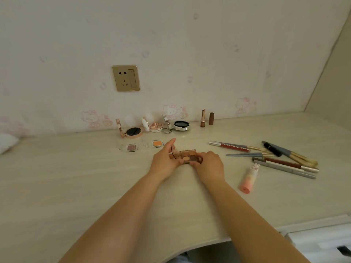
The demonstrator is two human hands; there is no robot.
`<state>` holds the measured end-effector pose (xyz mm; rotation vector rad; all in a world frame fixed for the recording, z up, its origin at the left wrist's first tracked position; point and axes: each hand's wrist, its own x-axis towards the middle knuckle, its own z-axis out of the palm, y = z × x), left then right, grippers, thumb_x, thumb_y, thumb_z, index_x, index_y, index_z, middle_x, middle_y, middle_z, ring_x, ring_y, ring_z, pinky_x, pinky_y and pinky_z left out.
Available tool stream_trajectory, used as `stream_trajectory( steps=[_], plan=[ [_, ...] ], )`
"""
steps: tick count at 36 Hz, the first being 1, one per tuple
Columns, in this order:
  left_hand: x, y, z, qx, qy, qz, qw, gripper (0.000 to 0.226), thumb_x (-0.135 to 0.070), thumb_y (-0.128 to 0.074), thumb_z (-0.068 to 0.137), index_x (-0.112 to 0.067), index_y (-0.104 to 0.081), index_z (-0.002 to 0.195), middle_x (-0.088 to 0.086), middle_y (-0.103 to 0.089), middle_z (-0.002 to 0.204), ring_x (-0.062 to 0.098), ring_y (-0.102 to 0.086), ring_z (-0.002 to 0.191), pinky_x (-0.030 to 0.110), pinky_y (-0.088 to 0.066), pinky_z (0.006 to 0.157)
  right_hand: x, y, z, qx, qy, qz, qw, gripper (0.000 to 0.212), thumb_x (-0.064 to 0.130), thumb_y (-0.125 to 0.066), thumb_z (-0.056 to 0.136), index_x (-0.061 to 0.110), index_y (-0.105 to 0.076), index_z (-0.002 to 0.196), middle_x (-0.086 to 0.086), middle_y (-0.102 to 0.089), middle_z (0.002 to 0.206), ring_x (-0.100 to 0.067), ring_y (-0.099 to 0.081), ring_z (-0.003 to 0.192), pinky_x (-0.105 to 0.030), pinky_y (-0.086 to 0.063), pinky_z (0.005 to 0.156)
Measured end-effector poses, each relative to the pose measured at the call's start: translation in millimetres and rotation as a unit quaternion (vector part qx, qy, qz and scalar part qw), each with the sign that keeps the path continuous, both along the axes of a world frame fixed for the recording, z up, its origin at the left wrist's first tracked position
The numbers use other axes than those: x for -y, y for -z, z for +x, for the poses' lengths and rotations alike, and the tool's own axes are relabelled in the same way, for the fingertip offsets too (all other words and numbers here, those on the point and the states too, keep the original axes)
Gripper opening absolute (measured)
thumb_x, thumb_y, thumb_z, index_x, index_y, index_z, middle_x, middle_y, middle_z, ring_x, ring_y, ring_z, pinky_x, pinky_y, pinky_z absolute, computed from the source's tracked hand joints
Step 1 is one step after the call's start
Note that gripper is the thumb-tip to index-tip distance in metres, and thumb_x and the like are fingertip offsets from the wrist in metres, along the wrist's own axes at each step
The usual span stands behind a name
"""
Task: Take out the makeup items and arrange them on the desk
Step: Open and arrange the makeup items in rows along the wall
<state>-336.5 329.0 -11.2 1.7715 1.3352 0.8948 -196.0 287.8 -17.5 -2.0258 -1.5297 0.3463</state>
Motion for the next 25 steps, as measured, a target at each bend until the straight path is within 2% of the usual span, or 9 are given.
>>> stream_trajectory(
  steps=[2,5,9,12,14,16,18,21,25],
  plan=[
    [-4.1,1.1,1.6,-0.009,-0.009,0.006,1.0,0.082,-0.013,-0.075,0.077,-0.03,-0.031,0.145,0.004,-0.057,0.129,0.016,-0.055,0.115,0.015,-0.034,0.091,-5.4,1.1,0.2,0.017,0.008,-0.008,1.0,0.035,0.038,-0.058,0.088,0.022,-0.063,0.118,-0.009,-0.056,0.111,-0.026,-0.048,0.11,-0.032,-0.04,0.083],
    [-11.4,2.6,2.9,-0.027,-0.021,0.018,0.999,0.083,-0.014,-0.074,0.078,-0.029,-0.029,0.145,0.0,-0.063,0.116,0.009,-0.056,0.098,0.011,-0.034,0.083,-13.7,-0.3,0.2,0.037,0.021,-0.019,0.999,0.035,0.042,-0.054,0.089,0.026,-0.062,0.12,-0.006,-0.056,0.114,-0.025,-0.048,0.112,-0.033,-0.041,0.084],
    [-22.7,2.3,5.1,-0.037,-0.036,0.037,0.998,0.078,-0.011,-0.073,0.078,-0.025,-0.033,0.145,-0.003,-0.065,0.106,0.008,-0.056,0.097,0.008,-0.032,0.081,-24.3,-3.6,0.1,0.106,0.037,-0.033,0.993,0.039,0.048,-0.047,0.092,0.03,-0.058,0.125,-0.006,-0.057,0.119,-0.027,-0.043,0.113,-0.035,-0.037,0.089],
    [-30.7,3.0,8.3,-0.04,-0.047,0.045,0.997,0.076,-0.009,-0.07,0.08,-0.024,-0.033,0.144,-0.005,-0.062,0.097,0.008,-0.054,0.091,0.005,-0.03,0.073,-33.6,-3.3,1.0,0.117,0.037,-0.043,0.991,0.039,0.048,-0.044,0.093,0.032,-0.056,0.126,-0.005,-0.056,0.122,-0.027,-0.042,0.116,-0.036,-0.035,0.09],
    [-35.2,4.6,9.7,-0.036,-0.057,0.049,0.997,0.074,-0.008,-0.069,0.081,-0.025,-0.034,0.144,-0.006,-0.062,0.092,0.009,-0.055,0.084,0.008,-0.034,0.071,-39.1,-2.8,1.6,0.108,0.034,-0.046,0.993,0.038,0.046,-0.043,0.094,0.032,-0.055,0.127,-0.005,-0.055,0.124,-0.027,-0.042,0.118,-0.036,-0.035,0.092],
    [-41.2,7.5,11.2,-0.038,-0.07,0.047,0.996,0.075,-0.01,-0.069,0.081,-0.028,-0.034,0.144,-0.004,-0.064,0.091,0.014,-0.058,0.078,0.019,-0.044,0.076,-44.6,-2.6,2.5,0.103,0.034,-0.05,0.993,0.037,0.045,-0.043,0.094,0.033,-0.055,0.127,-0.005,-0.055,0.124,-0.027,-0.043,0.12,-0.036,-0.034,0.093],
    [-48.1,10.4,12.9,-0.048,-0.082,0.05,0.994,0.075,-0.015,-0.07,0.081,-0.031,-0.033,0.144,-0.004,-0.066,0.095,0.017,-0.061,0.082,0.027,-0.049,0.08,-50.6,-1.8,3.0,0.1,0.035,-0.051,0.993,0.036,0.045,-0.042,0.095,0.033,-0.055,0.127,-0.004,-0.056,0.124,-0.026,-0.043,0.121,-0.036,-0.034,0.094],
    [-55.1,13.1,15.6,-0.061,-0.1,0.057,0.991,0.075,-0.024,-0.07,0.082,-0.034,-0.029,0.145,-0.006,-0.067,0.1,0.013,-0.06,0.091,0.026,-0.046,0.08,-57.9,-1.4,3.9,0.105,0.032,-0.049,0.993,0.036,0.044,-0.041,0.095,0.035,-0.054,0.127,-0.004,-0.056,0.125,-0.027,-0.041,0.124,-0.037,-0.033,0.096],
    [-60.8,15.2,18.0,-0.081,-0.111,0.062,0.989,0.076,-0.028,-0.067,0.085,-0.036,-0.024,0.146,-0.004,-0.067,0.104,0.016,-0.06,0.1,0.025,-0.041,0.08,-63.7,-2.6,4.2,0.107,0.029,-0.052,0.992,0.036,0.044,-0.039,0.096,0.035,-0.053,0.128,-0.004,-0.057,0.125,-0.028,-0.041,0.125,-0.037,-0.033,0.096]
  ],
)
